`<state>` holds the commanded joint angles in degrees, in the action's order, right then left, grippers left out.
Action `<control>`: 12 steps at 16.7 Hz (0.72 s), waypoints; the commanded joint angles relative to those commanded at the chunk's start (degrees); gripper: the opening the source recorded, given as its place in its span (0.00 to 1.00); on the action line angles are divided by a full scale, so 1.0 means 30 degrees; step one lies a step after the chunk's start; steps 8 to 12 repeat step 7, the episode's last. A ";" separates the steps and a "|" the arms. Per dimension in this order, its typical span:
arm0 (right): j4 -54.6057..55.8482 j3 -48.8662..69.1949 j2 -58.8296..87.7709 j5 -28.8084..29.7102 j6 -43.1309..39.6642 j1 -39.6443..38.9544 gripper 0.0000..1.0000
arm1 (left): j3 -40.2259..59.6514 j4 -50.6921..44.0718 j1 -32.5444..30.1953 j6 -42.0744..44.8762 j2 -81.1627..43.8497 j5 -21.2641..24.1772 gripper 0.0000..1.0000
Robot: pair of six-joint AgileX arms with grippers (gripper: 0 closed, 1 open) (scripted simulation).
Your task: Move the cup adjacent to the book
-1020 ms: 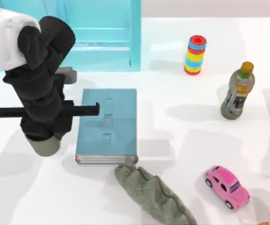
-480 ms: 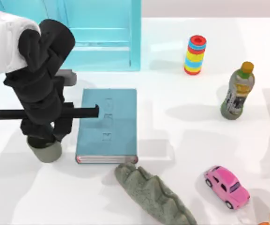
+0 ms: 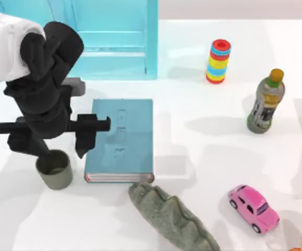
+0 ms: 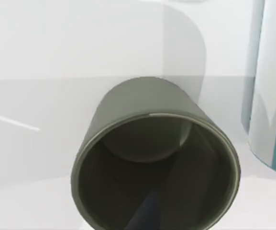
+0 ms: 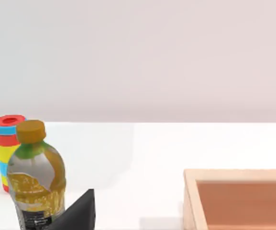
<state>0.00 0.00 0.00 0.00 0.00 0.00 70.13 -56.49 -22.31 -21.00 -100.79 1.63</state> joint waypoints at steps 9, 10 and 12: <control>0.0000 0.0000 0.0000 0.0000 0.0000 0.0000 1.00 | 0.0000 0.0000 0.0000 0.0000 0.0000 0.0000 1.00; 0.0000 0.0000 0.0000 0.0000 0.0000 0.0000 1.00 | 0.0000 0.0000 0.0000 0.0000 0.0000 0.0000 1.00; 0.0000 0.0000 0.0000 0.0000 0.0000 0.0000 1.00 | 0.0000 0.0000 0.0000 0.0000 0.0000 0.0000 1.00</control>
